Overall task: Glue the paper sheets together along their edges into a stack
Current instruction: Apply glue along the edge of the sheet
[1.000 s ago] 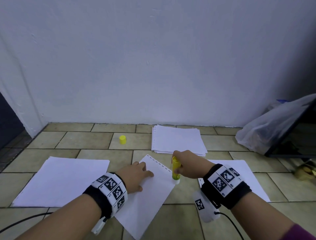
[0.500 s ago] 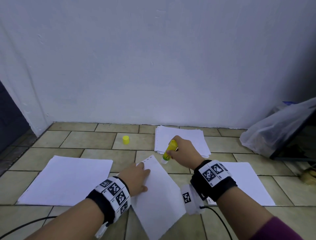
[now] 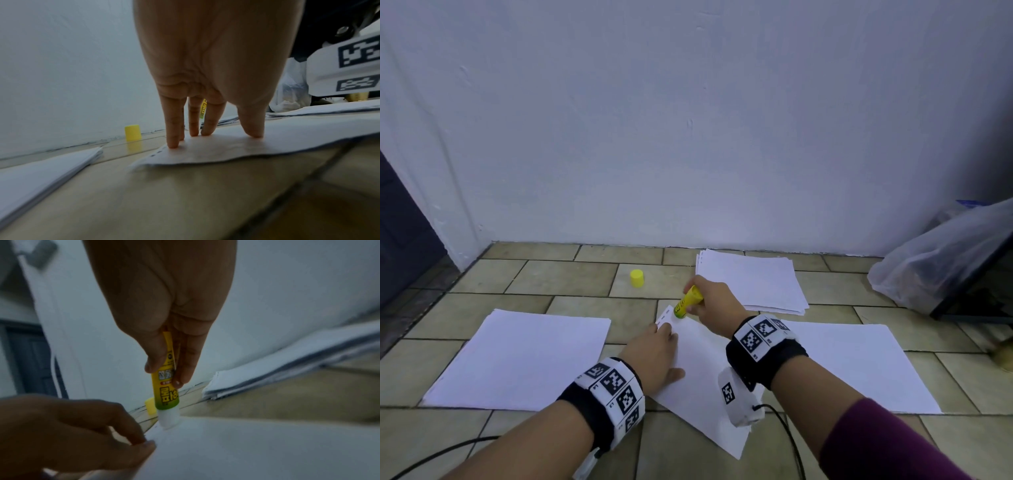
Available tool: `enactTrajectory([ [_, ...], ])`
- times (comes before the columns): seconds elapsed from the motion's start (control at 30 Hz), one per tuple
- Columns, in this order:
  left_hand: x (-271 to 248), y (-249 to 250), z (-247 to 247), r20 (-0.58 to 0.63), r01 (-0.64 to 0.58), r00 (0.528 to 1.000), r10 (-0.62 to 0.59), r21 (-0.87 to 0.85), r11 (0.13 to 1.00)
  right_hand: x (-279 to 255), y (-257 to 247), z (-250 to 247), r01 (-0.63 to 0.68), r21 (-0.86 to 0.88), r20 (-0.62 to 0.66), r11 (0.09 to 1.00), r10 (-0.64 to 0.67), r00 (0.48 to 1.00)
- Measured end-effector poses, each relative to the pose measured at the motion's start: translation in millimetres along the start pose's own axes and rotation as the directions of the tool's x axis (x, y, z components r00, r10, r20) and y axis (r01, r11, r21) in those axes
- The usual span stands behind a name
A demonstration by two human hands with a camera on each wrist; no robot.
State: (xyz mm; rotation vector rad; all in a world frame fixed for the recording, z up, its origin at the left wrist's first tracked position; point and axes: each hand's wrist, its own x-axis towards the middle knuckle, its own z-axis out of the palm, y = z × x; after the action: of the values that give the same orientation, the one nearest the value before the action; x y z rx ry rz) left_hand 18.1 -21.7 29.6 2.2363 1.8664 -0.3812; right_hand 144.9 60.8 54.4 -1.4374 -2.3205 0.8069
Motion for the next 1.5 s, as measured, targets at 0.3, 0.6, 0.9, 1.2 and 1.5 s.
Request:
enactTrajectory([
  [0.3, 2, -9, -4, 0.044, -0.077, 0.996, 0.076, 0.039, 0.996, -40, 21, -45, 0.078, -0.304, 0.182, 0.950, -0.023, 0.983],
  [0.6, 5, -29, -7, 0.027, -0.067, 0.997, 0.072, -0.148, 0.987, -76, 53, -79, -0.013, -0.389, 0.254, 0.921, 0.120, 0.960],
  [0.9, -4, -34, 1, 0.053, -0.066, 0.996, 0.071, -0.102, 0.993, -55, 51, -79, -0.148, 0.861, -0.015, 0.487, 0.315, 0.949],
  [1.2, 0, -47, 2, 0.093, -0.083, 0.991, 0.095, -0.125, 0.989, 14, 22, -10, -0.236, 0.683, 0.032, 0.692, 0.295, 0.955],
  [1.5, 0, -48, 5, 0.090, -0.063, 0.993, 0.077, -0.148, 0.987, 73, 1, 20, -0.143, 0.097, -0.145, 0.985, 0.156, 0.977],
])
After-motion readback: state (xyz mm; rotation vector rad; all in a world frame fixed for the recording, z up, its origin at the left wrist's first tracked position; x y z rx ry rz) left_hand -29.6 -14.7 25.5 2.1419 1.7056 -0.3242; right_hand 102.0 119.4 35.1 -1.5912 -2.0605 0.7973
